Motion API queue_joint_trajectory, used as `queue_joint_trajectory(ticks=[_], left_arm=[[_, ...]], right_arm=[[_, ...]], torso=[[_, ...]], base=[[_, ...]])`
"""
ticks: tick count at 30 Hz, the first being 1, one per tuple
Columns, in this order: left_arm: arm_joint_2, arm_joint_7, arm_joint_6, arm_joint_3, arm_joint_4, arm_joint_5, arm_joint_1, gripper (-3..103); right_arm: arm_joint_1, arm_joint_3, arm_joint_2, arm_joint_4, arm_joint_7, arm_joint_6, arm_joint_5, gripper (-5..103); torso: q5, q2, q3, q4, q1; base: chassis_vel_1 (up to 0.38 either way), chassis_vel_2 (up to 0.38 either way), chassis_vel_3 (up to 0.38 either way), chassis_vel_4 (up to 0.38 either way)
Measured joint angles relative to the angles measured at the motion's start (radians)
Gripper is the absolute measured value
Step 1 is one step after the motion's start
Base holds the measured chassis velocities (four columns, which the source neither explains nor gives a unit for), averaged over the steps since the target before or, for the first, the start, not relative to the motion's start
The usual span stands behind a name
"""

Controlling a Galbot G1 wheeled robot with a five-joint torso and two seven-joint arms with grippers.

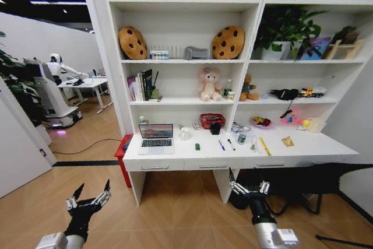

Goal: Organize the objects on the table.

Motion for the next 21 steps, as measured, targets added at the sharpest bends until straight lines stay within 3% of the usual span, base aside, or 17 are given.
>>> queue_joint_trajectory(ticks=[21], left_arm=[[-0.012,0.002,-0.001,0.001,-0.009,0.020,0.017,92]], right_arm=[[0.002,-0.008,0.011,-0.008,0.028,-0.049,0.060,100]], torso=[[0.0000,0.000,0.000,0.0000,0.000]], base=[[0.000,0.000,0.000,0.000]])
